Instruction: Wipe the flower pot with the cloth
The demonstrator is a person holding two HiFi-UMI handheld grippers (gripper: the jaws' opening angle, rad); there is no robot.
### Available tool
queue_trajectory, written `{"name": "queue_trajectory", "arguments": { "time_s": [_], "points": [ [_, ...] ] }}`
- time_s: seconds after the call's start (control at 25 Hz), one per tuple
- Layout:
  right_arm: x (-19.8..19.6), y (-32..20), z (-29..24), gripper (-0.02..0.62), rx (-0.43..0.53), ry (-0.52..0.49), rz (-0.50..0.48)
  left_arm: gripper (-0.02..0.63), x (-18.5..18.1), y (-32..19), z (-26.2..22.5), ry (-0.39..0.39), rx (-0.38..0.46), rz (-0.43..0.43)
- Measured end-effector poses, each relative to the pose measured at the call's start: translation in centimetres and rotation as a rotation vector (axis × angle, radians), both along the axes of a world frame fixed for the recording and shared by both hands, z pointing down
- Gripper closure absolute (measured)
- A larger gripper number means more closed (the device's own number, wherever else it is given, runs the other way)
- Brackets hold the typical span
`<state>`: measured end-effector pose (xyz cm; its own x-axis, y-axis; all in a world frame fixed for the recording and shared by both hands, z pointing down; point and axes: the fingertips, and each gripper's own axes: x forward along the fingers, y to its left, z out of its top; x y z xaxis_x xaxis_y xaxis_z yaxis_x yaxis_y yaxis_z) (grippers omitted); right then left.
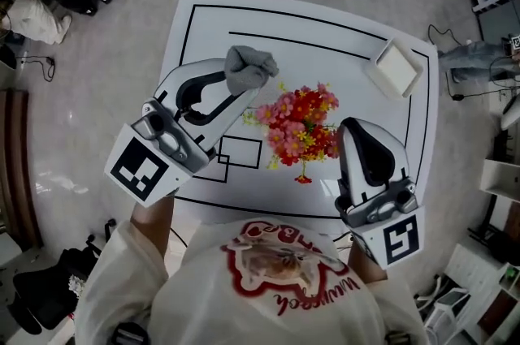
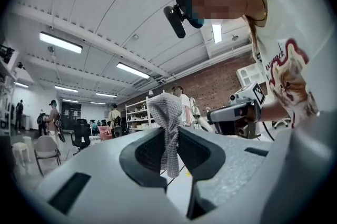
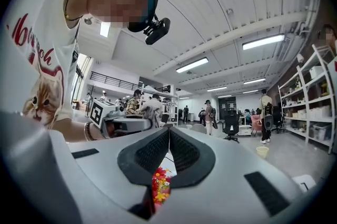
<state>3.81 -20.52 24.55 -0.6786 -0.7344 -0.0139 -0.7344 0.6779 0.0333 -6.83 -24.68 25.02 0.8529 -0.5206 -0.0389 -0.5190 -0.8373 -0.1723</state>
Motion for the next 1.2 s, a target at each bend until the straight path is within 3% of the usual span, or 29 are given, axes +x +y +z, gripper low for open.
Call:
{"name": "queue_trajectory", "arguments": {
  "time_s": [0.2,0.44,0.64,0.8,1.2],
  "points": [
    [0.7,-0.9,0.9,0.592,-0.025,-0.006,0.013,0.551,1.3,-2.0,2.8,-0.133,0.041,0.046],
    [1.4,-1.8,1.8,0.592,-0.049,-0.015,0.016,0.551,2.8,-4.1,4.9,-0.179,0.079,0.212],
    [1.6,-2.6,2.3,0.592,-0.061,-0.022,0.025,0.551,4.5,-5.3,7.9,-0.192,0.032,0.352],
    [1.7,-3.3,2.6,0.592,-0.063,-0.022,0.031,0.551,5.8,-5.0,11.3,-0.249,-0.029,0.458],
    [1.7,-4.8,3.5,0.592,-0.081,-0.035,0.04,0.551,7.3,-4.2,17.1,-0.347,-0.101,0.6]
  ]
}}
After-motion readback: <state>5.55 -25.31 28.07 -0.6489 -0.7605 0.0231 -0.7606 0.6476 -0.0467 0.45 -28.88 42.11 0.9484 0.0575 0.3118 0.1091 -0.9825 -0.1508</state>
